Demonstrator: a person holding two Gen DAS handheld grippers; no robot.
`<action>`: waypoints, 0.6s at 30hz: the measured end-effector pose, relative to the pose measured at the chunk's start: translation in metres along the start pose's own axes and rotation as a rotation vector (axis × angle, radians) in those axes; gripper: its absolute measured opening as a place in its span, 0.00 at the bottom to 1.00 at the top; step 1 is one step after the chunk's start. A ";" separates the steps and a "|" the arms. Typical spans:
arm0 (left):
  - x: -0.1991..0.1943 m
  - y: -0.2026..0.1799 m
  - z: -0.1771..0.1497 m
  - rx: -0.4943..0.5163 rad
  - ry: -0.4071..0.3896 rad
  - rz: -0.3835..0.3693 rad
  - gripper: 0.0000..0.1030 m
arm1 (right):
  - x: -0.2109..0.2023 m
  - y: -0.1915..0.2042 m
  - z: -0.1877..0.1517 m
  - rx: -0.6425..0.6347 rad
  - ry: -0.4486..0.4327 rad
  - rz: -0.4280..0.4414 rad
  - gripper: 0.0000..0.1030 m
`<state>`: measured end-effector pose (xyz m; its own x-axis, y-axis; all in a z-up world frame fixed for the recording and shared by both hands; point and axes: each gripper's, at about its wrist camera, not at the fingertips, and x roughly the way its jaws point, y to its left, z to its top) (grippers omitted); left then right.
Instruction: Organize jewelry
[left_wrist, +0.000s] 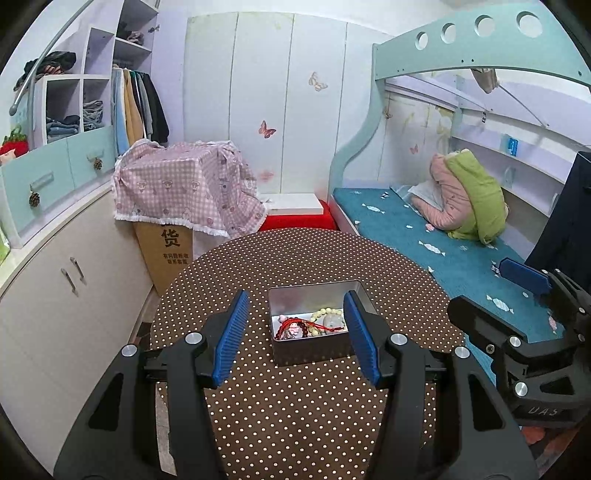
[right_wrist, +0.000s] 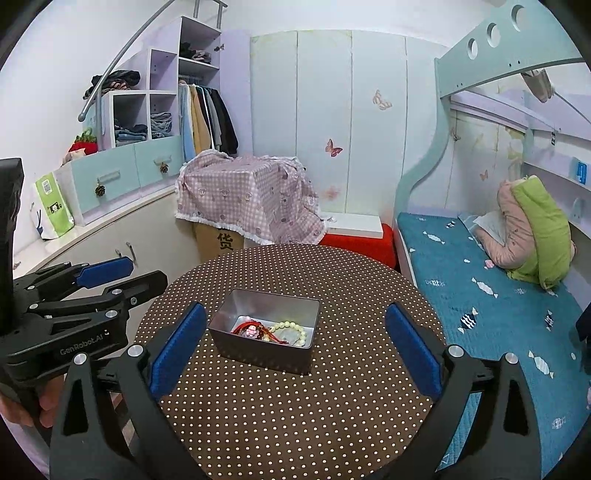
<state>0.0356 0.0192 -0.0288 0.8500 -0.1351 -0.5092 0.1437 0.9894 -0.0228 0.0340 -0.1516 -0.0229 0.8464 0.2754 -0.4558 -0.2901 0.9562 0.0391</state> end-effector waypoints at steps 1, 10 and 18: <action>0.000 0.000 0.000 0.002 -0.002 0.003 0.60 | 0.000 0.000 0.000 0.000 0.001 -0.002 0.91; -0.004 0.001 0.002 0.004 -0.018 0.005 0.61 | 0.000 0.002 0.002 -0.003 -0.003 -0.004 0.91; -0.009 -0.004 0.004 0.011 -0.030 0.012 0.66 | -0.001 0.003 0.003 -0.004 -0.006 -0.003 0.92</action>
<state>0.0295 0.0167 -0.0205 0.8662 -0.1251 -0.4838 0.1390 0.9903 -0.0072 0.0335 -0.1491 -0.0200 0.8501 0.2730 -0.4504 -0.2893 0.9566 0.0337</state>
